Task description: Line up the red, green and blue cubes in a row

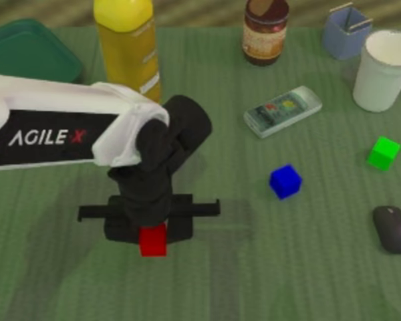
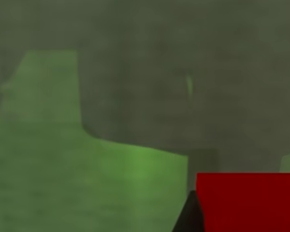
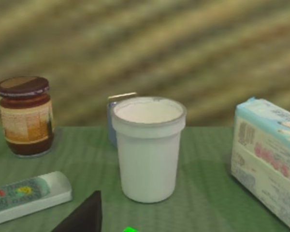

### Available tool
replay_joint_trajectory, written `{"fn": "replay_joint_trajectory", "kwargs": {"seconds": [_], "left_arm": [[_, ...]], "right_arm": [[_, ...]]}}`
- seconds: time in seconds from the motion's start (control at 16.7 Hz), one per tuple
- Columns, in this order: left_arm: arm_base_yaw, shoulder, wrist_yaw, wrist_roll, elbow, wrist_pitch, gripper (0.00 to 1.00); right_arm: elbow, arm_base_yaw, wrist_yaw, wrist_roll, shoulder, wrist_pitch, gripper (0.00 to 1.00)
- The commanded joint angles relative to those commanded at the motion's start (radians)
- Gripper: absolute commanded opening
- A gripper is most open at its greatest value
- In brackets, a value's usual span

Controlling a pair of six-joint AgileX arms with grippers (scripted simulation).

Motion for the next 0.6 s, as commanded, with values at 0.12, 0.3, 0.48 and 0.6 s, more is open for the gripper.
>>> {"fn": "replay_joint_trajectory", "kwargs": {"seconds": [0.12,0.3,0.48,0.6], "left_arm": [[0.0,0.0,0.0,0.0,0.0,0.0,0.6],[0.0,0.0,0.0,0.0,0.0,0.0,0.83],[0.0,0.0,0.0,0.0,0.0,0.0,1.0],[0.0,0.0,0.0,0.0,0.0,0.0,1.0]], "right_arm": [[0.0,0.0,0.0,0.0,0.0,0.0,1.0],[0.0,0.0,0.0,0.0,0.0,0.0,1.0],[0.0,0.0,0.0,0.0,0.0,0.0,1.0],[0.0,0.0,0.0,0.0,0.0,0.0,1.0]]}}
